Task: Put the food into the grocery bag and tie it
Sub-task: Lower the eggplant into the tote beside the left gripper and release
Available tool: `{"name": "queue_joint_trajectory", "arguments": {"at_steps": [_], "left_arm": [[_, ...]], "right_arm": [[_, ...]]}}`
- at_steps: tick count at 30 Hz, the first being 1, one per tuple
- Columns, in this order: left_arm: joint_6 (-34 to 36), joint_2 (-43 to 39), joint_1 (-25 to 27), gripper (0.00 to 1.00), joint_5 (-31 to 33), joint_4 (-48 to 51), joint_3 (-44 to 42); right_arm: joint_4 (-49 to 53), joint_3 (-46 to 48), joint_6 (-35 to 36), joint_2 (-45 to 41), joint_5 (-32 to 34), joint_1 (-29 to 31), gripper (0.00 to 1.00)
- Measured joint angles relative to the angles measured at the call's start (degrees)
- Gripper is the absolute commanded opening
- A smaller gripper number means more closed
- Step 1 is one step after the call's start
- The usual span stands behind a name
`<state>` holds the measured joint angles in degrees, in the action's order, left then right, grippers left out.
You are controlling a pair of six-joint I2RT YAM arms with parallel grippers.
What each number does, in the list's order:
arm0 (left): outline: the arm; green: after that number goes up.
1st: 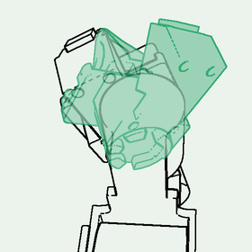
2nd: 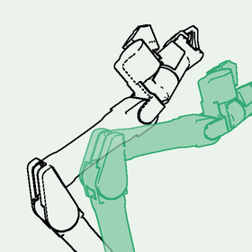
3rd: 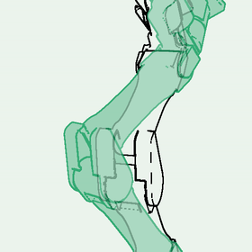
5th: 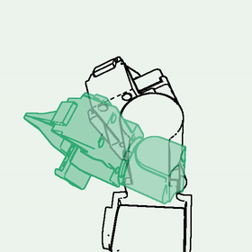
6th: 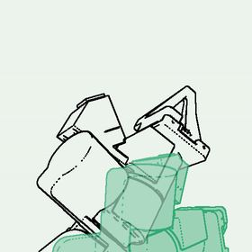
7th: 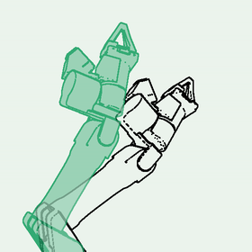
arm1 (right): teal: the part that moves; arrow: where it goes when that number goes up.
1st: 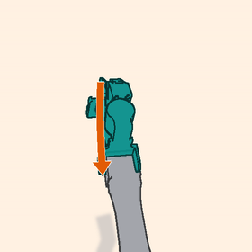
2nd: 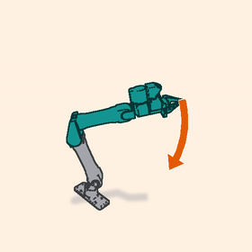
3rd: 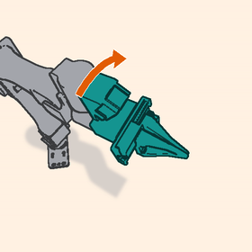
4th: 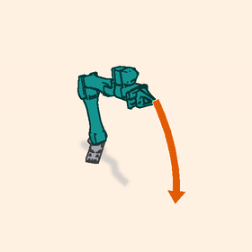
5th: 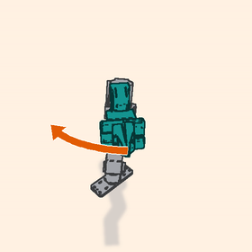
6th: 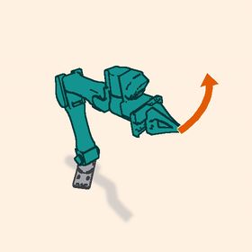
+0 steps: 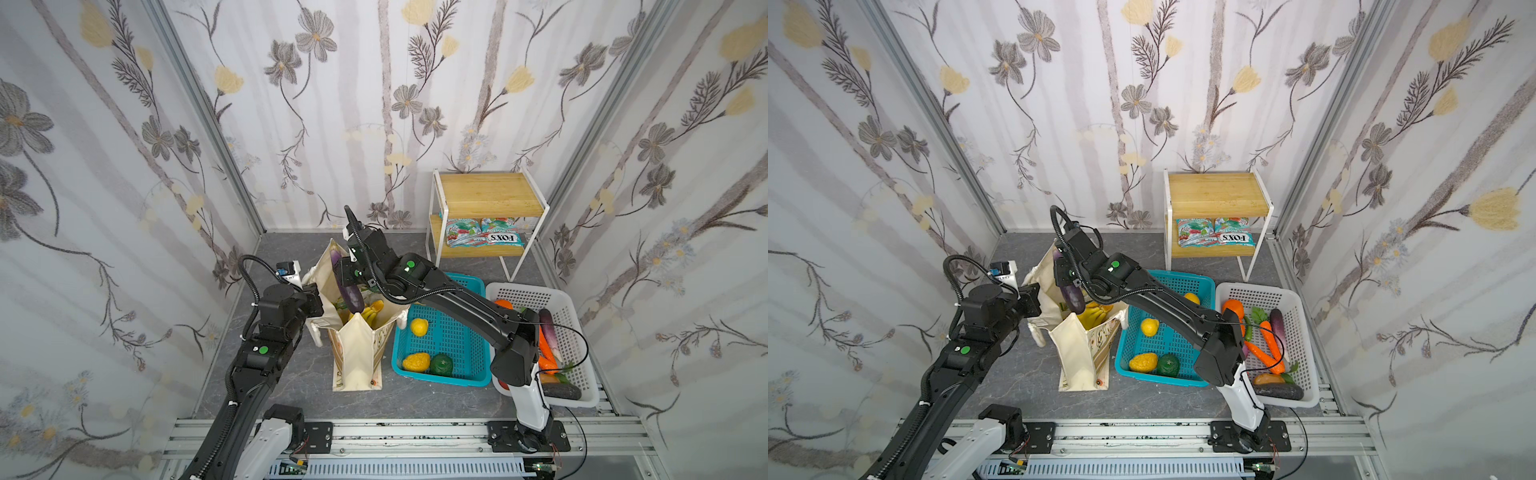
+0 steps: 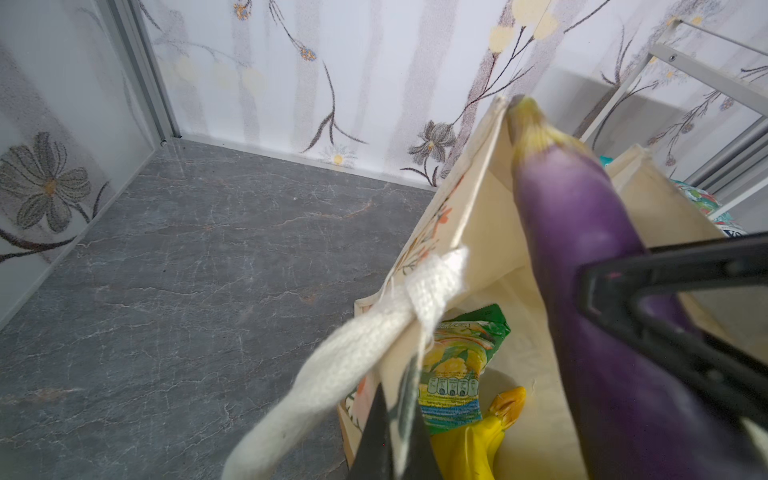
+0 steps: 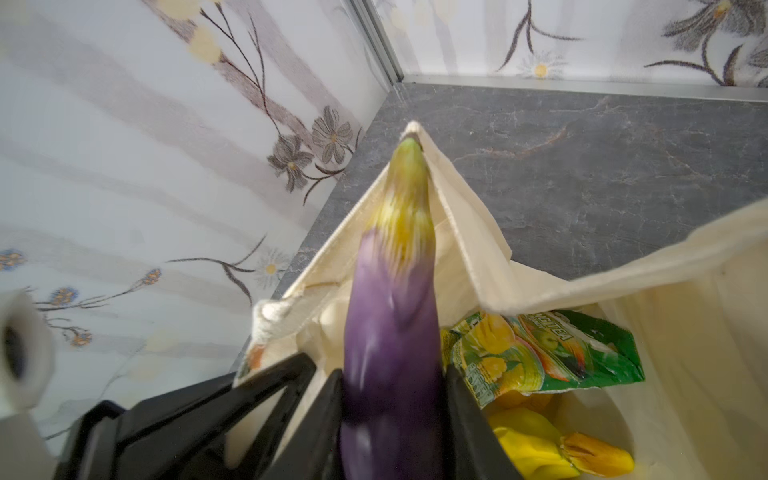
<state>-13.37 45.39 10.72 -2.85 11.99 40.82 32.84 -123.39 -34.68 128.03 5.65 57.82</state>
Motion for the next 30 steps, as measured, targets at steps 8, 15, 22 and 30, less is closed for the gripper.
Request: {"name": "queue_joint_trajectory", "arguments": {"at_steps": [8,15,22,30], "left_arm": [[-0.07,0.26,0.07,0.0,-0.39,0.0,0.0],[-0.09,0.44,0.07,0.0,-0.33,-0.02,0.0],[-0.11,0.52,0.09,0.0,-0.39,0.33,0.0],[-0.13,0.59,0.11,0.0,-0.81,1.25,0.0]], "right_arm": [[-3.54,5.68,-0.44,0.31,0.13,0.04,0.36],[-6.01,7.28,-0.42,0.37,0.28,0.24,0.36],[-7.67,11.5,-0.44,0.2,1.38,0.85,0.37],[-5.66,14.27,1.36,-0.96,3.82,1.77,0.39]]}}
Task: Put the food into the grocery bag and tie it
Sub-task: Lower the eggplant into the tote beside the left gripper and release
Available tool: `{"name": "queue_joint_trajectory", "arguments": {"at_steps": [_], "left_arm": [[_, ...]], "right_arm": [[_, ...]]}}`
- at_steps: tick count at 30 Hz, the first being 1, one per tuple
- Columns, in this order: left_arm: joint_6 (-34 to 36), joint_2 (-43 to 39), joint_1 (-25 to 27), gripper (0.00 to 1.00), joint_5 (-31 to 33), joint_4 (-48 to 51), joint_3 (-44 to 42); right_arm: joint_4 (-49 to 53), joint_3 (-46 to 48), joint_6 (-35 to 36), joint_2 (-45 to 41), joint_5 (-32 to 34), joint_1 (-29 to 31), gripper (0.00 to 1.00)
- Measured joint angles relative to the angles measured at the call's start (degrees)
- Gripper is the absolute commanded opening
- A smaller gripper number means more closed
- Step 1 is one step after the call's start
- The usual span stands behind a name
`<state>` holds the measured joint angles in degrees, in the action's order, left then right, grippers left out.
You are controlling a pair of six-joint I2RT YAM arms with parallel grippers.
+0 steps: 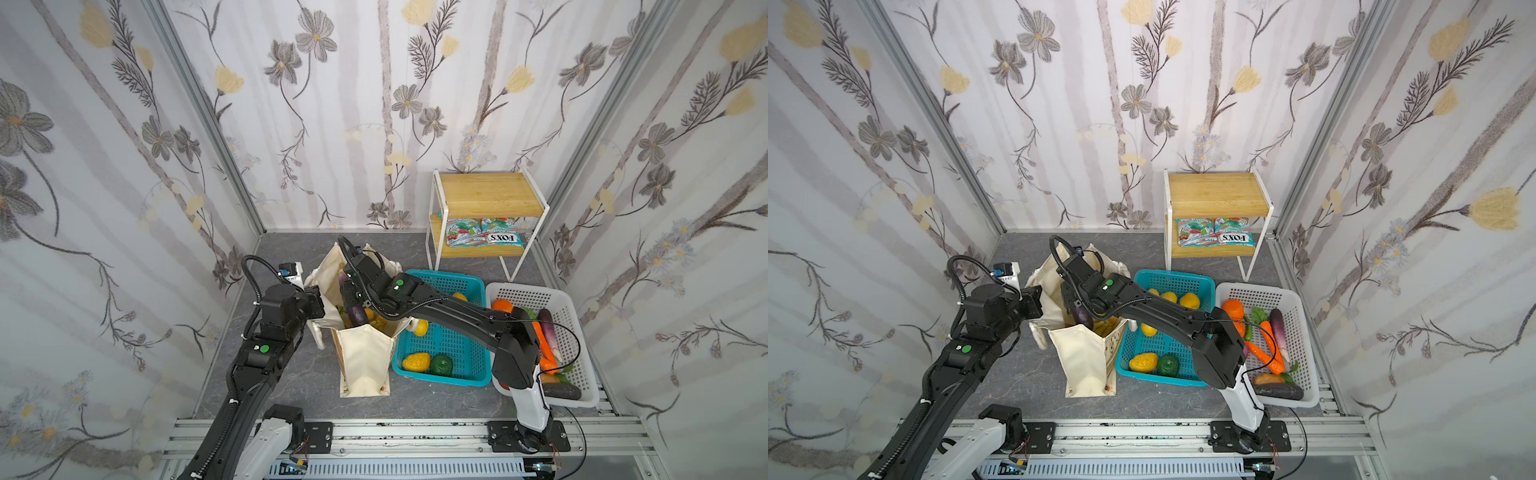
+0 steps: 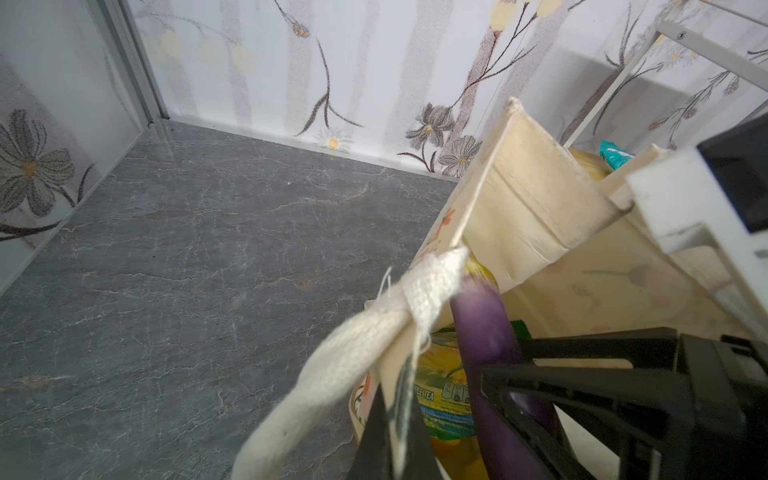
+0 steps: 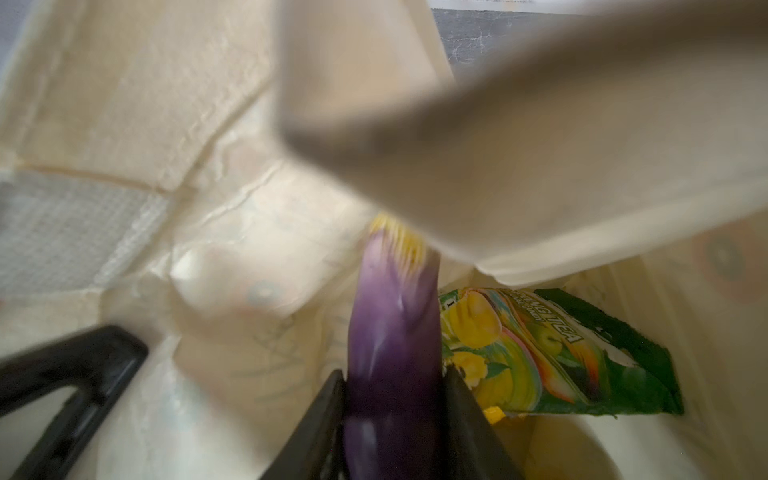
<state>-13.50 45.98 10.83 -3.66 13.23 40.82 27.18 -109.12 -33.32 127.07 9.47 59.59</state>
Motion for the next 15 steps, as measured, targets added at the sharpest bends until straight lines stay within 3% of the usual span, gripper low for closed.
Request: {"name": "queue_joint_trajectory", "arguments": {"at_steps": [9,15], "left_arm": [[0.0,0.04,0.0,0.0,0.46,0.72,-0.07],[0.0,0.04,0.0,0.0,0.46,0.72,-0.07]], "right_arm": [[0.17,-0.04,-0.37,3.74,-0.55,-0.9,0.48],[0.85,-0.48,-0.9,3.26,-1.07,-0.85,0.7]]}}
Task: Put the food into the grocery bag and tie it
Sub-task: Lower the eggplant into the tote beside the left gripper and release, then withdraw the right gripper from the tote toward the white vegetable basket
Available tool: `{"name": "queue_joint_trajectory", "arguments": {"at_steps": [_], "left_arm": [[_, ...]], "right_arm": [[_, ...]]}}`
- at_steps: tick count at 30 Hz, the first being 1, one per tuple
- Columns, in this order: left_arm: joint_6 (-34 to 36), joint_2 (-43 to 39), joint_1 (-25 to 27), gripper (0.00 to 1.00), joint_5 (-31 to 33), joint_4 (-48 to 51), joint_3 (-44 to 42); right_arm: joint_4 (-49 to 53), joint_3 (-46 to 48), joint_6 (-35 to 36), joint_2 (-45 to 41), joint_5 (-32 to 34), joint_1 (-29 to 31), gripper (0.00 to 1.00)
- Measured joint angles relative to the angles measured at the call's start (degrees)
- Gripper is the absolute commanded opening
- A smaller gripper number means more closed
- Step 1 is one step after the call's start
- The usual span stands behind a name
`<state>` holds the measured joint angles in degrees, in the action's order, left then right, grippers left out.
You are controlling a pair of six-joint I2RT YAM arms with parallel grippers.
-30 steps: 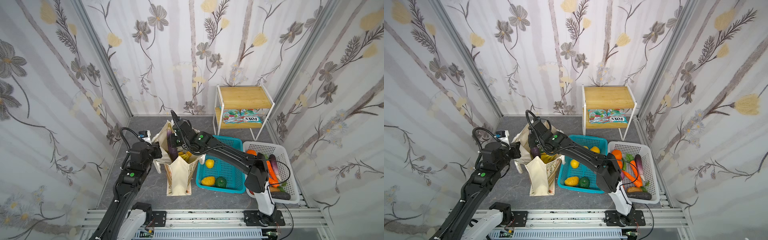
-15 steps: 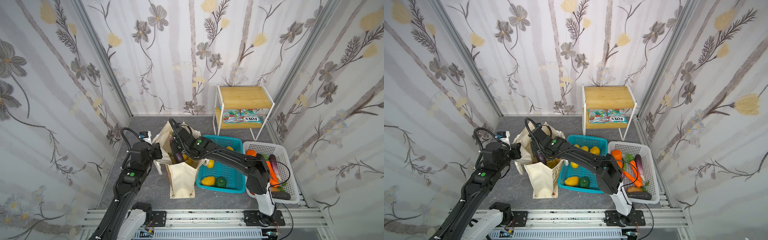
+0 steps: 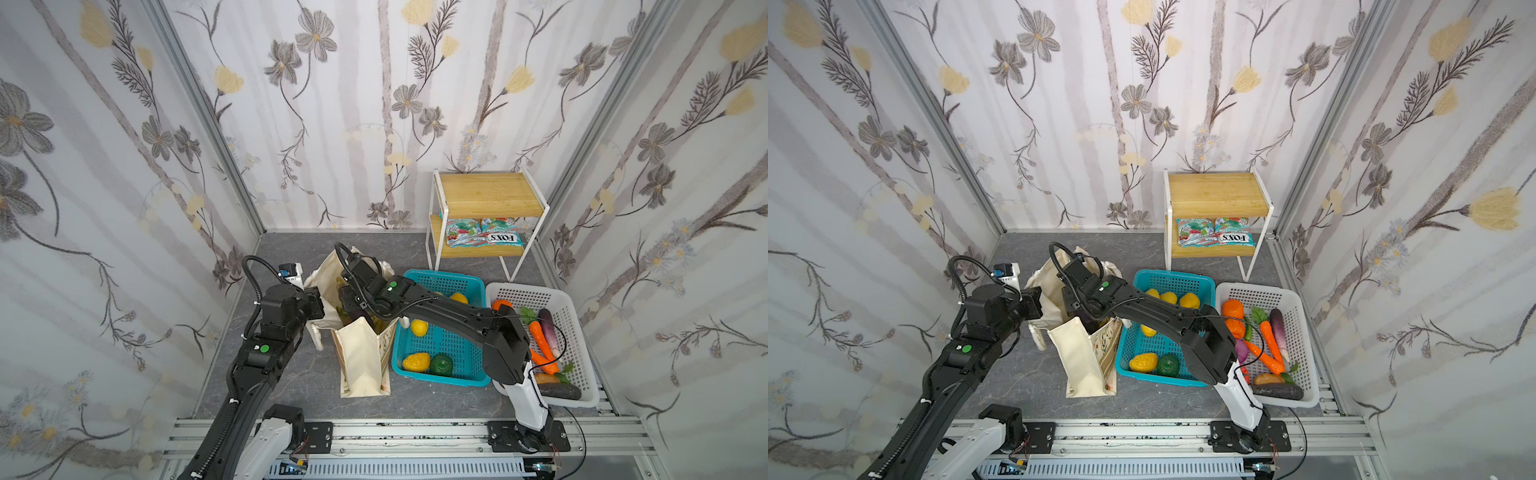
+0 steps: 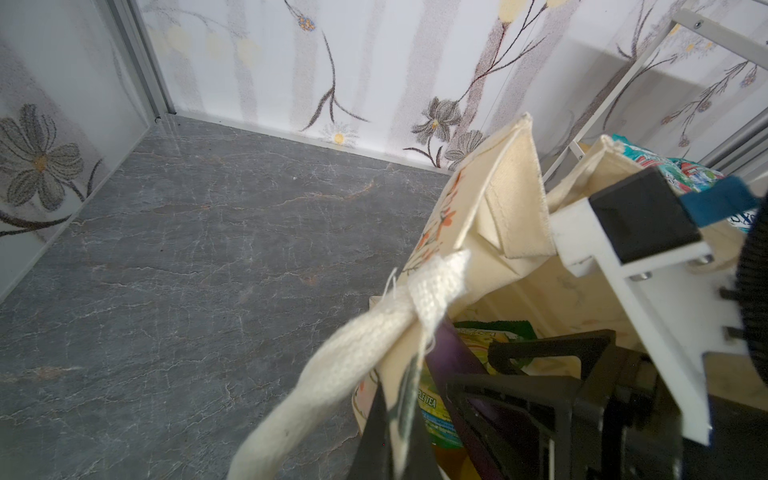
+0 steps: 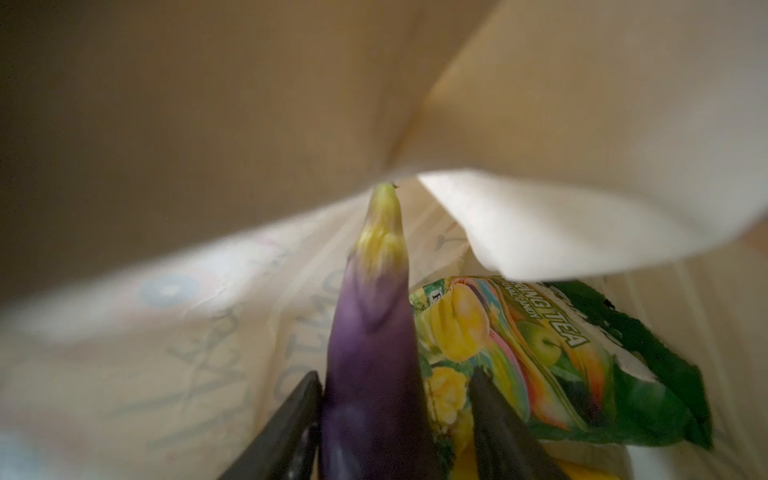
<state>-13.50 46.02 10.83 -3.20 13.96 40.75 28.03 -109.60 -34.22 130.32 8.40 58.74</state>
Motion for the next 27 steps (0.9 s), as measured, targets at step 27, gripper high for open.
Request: {"name": "queue_joint_trajectory", "arguments": {"at_steps": [27], "left_arm": [[0.0,-0.22,0.0,0.0,0.13,-0.07,0.0]], "right_arm": [[-7.41,15.87,0.07,-33.68,14.93,1.92,1.0]]}}
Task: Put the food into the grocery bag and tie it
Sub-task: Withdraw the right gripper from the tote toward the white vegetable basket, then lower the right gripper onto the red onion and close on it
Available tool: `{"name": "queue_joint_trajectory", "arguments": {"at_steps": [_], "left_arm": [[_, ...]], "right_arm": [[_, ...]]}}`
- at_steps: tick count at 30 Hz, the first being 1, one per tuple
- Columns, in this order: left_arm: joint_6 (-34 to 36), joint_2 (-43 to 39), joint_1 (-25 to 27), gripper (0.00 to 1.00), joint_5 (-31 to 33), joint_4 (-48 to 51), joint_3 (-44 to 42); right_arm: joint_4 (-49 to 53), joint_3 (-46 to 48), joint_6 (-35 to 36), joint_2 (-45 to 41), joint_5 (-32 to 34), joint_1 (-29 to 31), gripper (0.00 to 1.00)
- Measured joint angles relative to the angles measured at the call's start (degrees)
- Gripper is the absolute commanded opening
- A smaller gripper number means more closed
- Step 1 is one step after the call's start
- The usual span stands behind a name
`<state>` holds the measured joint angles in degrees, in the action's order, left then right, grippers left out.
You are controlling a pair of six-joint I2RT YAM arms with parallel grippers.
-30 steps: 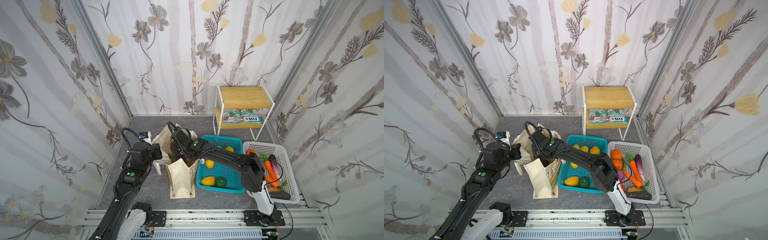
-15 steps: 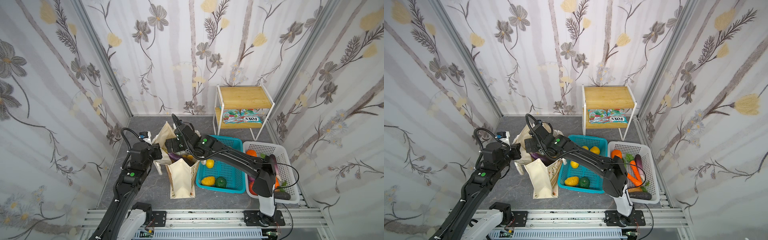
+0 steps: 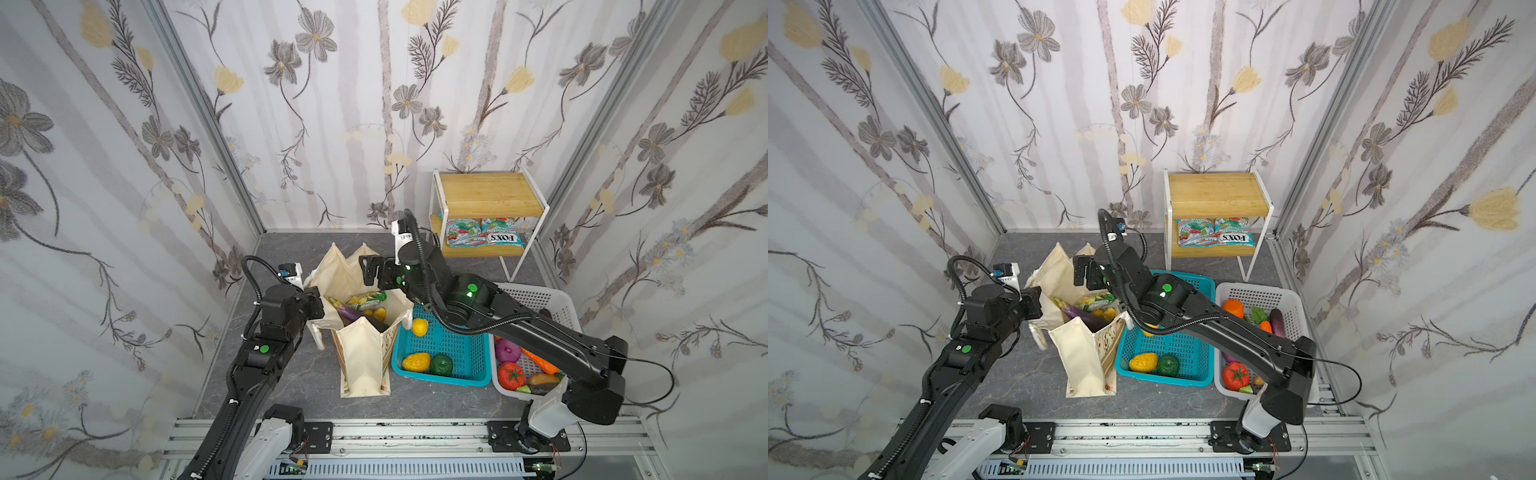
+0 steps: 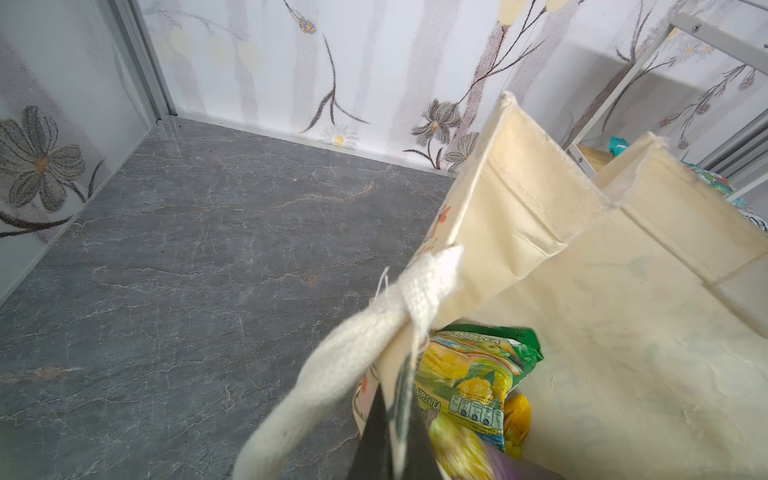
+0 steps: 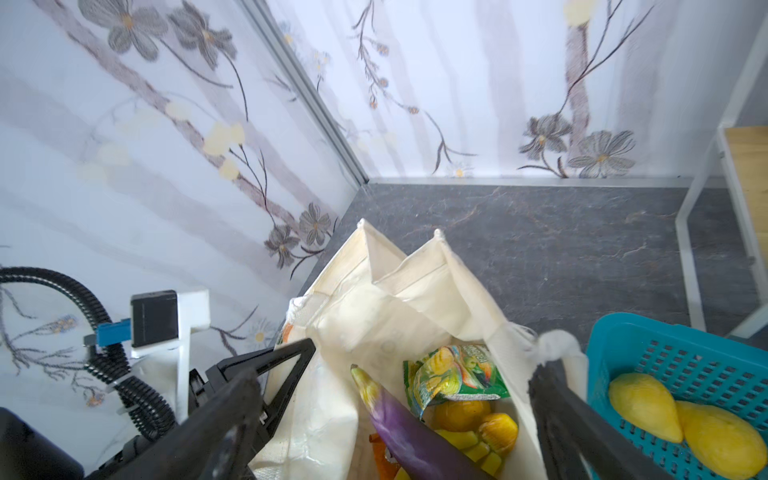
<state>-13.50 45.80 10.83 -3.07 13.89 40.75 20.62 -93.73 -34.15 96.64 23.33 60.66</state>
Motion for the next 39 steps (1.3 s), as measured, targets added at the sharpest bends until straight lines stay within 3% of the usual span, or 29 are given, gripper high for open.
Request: {"name": "queue_joint_trajectory", "arguments": {"at_steps": [4,9,13,19,25,31,39], "left_arm": [[0.0,-0.22,0.0,0.0,0.0,0.04,0.0],[0.02,-0.33,0.0,0.0,0.02,0.04,0.0],[0.02,-0.46,0.0,0.0,0.04,0.09,0.0],[0.02,-0.66,0.0,0.0,0.09,0.11,-0.02],[0.04,-0.87,0.0,0.0,0.09,0.13,-0.02],[0.09,-0.98,0.0,0.0,0.09,0.22,-0.04],[0.22,-1.29,0.0,0.0,0.09,0.44,-0.04]], "right_arm": [[-8.02,15.72,2.78,-10.95,-1.33,-3.15,1.0],[-11.39,30.69,-1.95,-19.58,-11.5,-15.04,1.0],[-9.38,37.64,-4.87,-27.36,-11.65,-17.64,1.0],[-3.74,43.41,-6.91,-37.53,-5.9,-20.46,1.0],[0.87,54.69,-13.86,-47.23,-3.56,-26.4,1.0],[3.52,59.71,-17.44,-51.93,-4.81,-32.5,1.0],[10.01,62.79,-20.41,-48.92,-4.52,-40.85,0.94]]}}
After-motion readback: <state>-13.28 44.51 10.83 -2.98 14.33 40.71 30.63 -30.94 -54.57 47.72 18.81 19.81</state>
